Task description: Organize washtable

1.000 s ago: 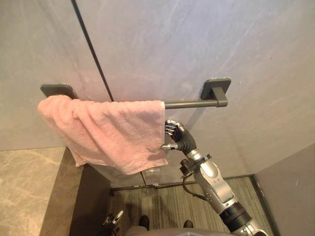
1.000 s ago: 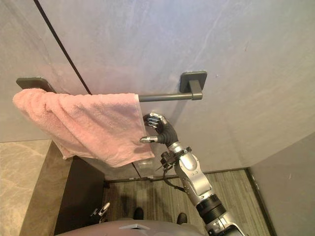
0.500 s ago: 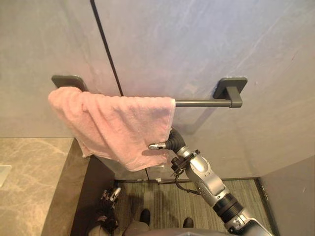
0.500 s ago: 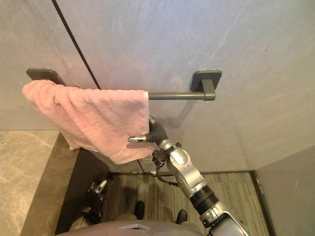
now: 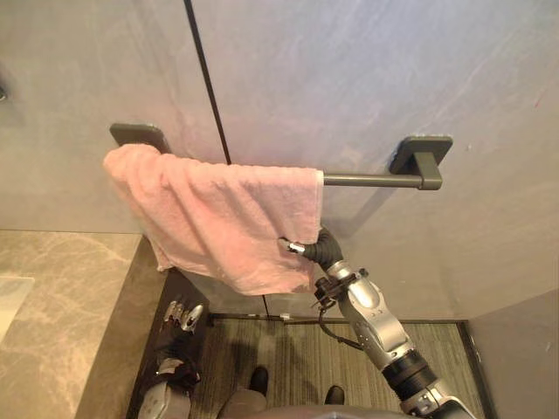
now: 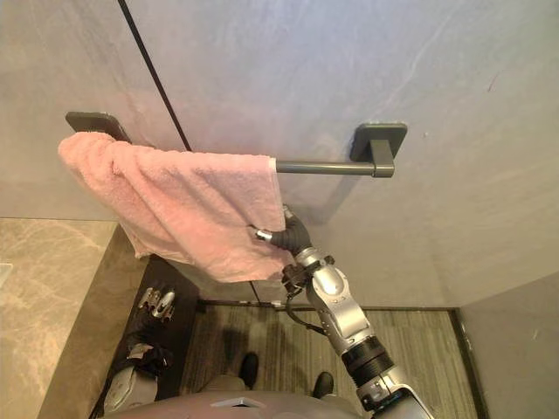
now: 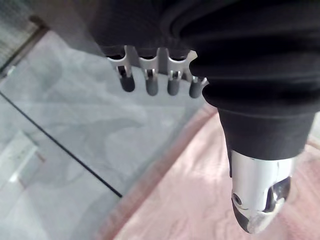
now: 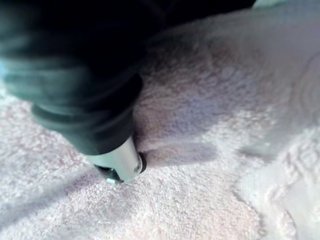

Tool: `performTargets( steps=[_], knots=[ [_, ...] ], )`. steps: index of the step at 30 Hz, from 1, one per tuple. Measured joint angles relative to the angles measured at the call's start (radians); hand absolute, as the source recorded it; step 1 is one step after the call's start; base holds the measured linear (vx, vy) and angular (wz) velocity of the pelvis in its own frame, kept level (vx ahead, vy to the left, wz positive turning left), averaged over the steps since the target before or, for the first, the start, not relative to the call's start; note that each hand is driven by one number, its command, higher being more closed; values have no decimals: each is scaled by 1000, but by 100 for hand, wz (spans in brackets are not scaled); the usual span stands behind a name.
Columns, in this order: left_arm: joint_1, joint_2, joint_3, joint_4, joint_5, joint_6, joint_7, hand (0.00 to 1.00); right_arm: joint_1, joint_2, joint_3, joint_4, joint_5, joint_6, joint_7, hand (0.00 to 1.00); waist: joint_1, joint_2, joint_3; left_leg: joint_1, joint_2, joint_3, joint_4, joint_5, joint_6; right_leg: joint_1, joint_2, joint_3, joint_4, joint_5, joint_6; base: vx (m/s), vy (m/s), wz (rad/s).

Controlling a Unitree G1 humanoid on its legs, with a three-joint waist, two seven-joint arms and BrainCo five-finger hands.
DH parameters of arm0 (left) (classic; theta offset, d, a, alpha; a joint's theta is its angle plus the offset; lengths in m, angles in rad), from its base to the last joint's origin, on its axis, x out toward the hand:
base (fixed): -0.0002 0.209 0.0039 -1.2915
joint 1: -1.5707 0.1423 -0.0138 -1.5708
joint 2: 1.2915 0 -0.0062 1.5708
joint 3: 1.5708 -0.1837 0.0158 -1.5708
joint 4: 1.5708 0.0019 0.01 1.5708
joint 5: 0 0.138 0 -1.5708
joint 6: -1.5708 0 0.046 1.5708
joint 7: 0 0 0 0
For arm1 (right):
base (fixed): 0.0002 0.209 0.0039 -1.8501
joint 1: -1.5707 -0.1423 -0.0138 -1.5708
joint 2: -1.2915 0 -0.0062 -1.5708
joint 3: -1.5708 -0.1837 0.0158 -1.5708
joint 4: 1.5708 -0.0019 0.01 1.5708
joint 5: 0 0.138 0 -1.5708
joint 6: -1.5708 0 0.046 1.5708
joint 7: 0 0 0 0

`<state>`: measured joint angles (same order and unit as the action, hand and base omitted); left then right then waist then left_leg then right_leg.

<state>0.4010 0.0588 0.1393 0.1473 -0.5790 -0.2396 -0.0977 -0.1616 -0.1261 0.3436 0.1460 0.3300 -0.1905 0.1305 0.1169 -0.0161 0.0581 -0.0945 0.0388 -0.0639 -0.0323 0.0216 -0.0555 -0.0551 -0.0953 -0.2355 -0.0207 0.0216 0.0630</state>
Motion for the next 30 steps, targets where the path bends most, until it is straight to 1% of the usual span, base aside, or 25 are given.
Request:
performTargets(
  steps=[2, 3, 4, 6, 8, 12, 15, 20, 24, 27, 28, 30],
  knots=[
    [2, -24, 24, -54, 1, -9, 0, 0, 26, 0, -52, -31, -1, 0, -11, 100, -1, 3, 6, -2, 0, 0, -14, 6, 0, -2, -1, 0, 0, -7, -2, -72, 14, 3],
    [4, -25, 25, -71, 1, -11, 1, 0, 36, 0, -72, -43, -1, -1, -15, 100, -1, 3, 6, -3, 0, -1, -19, 10, -1, -3, -1, 0, 0, -7, -2, -59, 14, 7],
    [8, -25, 27, -107, 2, -21, 1, 0, 65, 0, -124, -69, -4, -1, -27, 100, -2, 3, 6, -2, 1, -2, -32, 21, -1, -7, -1, -1, 0, -7, -1, -28, 7, 7],
    [12, -25, 31, -124, 13, -32, 2, 0, 76, -1, -155, -75, -8, -5, -33, 100, -4, 3, 6, 0, 1, -5, -35, 27, -1, -10, -1, -2, 0, -6, 1, 3, 5, 4],
    [28, -28, 53, -159, 23, -33, 4, 0, 82, 0, -194, -76, -9, -19, -43, 100, -25, 2, 7, 4, 0, -9, -41, 45, -1, -13, -3, -6, 0, -1, 7, 22, 7, 5],
    [31, -31, 87, -208, 41, -47, 17, 0, 103, 3, -256, -76, -9, -38, -65, 100, -25, 2, 6, 6, -2, -9, -45, 48, 1, -12, -5, -8, 0, 3, 9, 1, 2, 1],
    [30, -34, 114, -241, 40, -54, 22, 0, 110, 10, -301, -76, -9, -41, -73, 100, -26, 2, 6, 13, -3, -4, -54, 51, 1, -12, -6, -6, 0, 3, 9, 0, 0, 0],
    [17, -33, 113, -255, 40, -54, 22, 0, 110, 10, -302, -75, -9, -42, -74, 100, -28, 2, 6, 21, -2, 9, -60, 52, 1, -12, -7, 4, 0, 8, 6, 9, 5, -6],
    [-37, -2, 57, -258, 48, -56, 22, 0, 107, 9, -286, -67, -3, -43, -70, 100, -27, 1, 5, 28, -2, 24, -60, 52, 1, -12, -7, 15, -2, 13, 4, 6, 4, -10],
    [-88, 4, -4, -258, 58, -57, 24, 0, 106, 9, -228, -60, 5, -40, -64, 100, -31, 2, 4, 33, -2, 44, -60, 51, 3, -13, -6, 33, -7, 19, 4, 9, 8, -19],
    [-99, -1, -32, -258, 58, -59, 43, 0, 106, 10, -193, -59, 5, -40, -61, 100, -36, 1, 3, 36, -2, 54, -60, 50, 4, -14, -6, 39, -9, 21, 4, 10, 6, -15],
    [-93, 2, -44, -259, 61, -60, 46, 0, 106, 10, -179, -58, 7, -39, -54, 100, -36, 2, 3, 38, -1, 58, -60, 50, 4, -14, -5, 47, -11, 22, 3, 6, 1, -9]
  ],
)
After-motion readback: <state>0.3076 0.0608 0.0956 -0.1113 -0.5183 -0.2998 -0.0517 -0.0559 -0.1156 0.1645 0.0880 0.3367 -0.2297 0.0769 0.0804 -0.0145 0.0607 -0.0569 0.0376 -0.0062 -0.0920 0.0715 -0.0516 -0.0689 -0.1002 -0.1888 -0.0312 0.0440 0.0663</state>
